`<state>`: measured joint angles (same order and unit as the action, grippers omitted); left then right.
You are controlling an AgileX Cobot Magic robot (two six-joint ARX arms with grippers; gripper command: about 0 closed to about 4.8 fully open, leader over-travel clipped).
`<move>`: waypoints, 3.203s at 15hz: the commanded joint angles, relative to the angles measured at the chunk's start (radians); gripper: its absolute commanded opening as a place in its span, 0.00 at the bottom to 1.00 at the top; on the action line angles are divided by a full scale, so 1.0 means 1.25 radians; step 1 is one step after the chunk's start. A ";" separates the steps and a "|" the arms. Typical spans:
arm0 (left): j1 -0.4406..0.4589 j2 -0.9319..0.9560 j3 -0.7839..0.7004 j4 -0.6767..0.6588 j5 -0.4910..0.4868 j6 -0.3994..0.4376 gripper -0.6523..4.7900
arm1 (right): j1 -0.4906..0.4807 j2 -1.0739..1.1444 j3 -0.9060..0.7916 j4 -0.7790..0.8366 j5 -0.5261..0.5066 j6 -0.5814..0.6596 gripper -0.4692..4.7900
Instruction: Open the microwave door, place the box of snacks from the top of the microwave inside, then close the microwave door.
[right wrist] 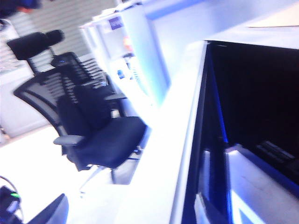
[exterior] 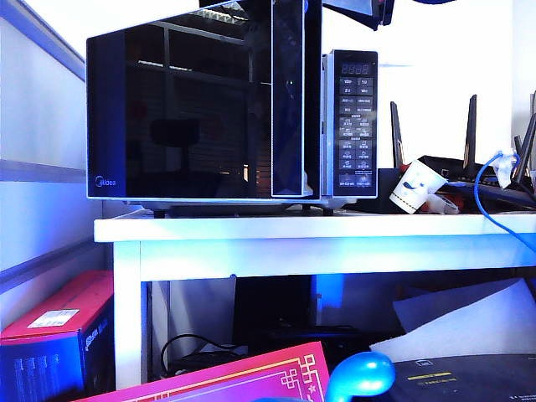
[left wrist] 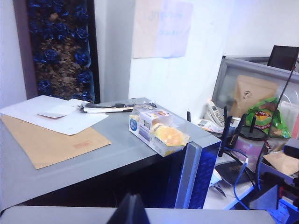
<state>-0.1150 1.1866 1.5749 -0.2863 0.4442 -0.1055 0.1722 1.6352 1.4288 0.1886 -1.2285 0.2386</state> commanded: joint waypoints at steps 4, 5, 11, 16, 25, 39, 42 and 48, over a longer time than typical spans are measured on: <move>-0.001 -0.002 0.004 0.009 0.001 0.000 0.11 | 0.003 -0.007 0.003 0.049 -0.042 0.085 0.76; -0.001 -0.002 0.004 0.009 0.001 0.000 0.11 | 0.003 -0.007 0.003 0.049 -0.043 0.088 0.72; -0.001 -0.002 0.004 0.009 0.004 0.000 0.11 | 0.009 -0.006 0.003 0.044 -0.018 0.099 0.92; -0.001 -0.002 0.004 0.009 0.004 0.000 0.11 | 0.009 -0.005 0.003 0.013 -0.037 0.103 0.92; -0.001 -0.002 0.004 0.006 0.004 0.000 0.11 | 0.065 -0.005 0.003 -0.028 -0.073 0.109 0.91; -0.001 -0.002 0.004 -0.012 0.004 0.018 0.11 | 0.262 -0.002 0.003 -0.028 -0.056 0.123 0.90; -0.001 -0.002 0.004 -0.013 0.004 0.019 0.11 | 0.323 -0.002 0.003 -0.028 -0.050 0.124 0.90; -0.001 -0.002 0.004 -0.034 0.004 0.022 0.11 | 0.428 -0.001 0.003 -0.027 -0.021 0.123 0.90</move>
<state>-0.1150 1.1870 1.5749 -0.3367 0.4454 -0.0822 0.6933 1.6375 1.4288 0.1432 -1.2560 0.3893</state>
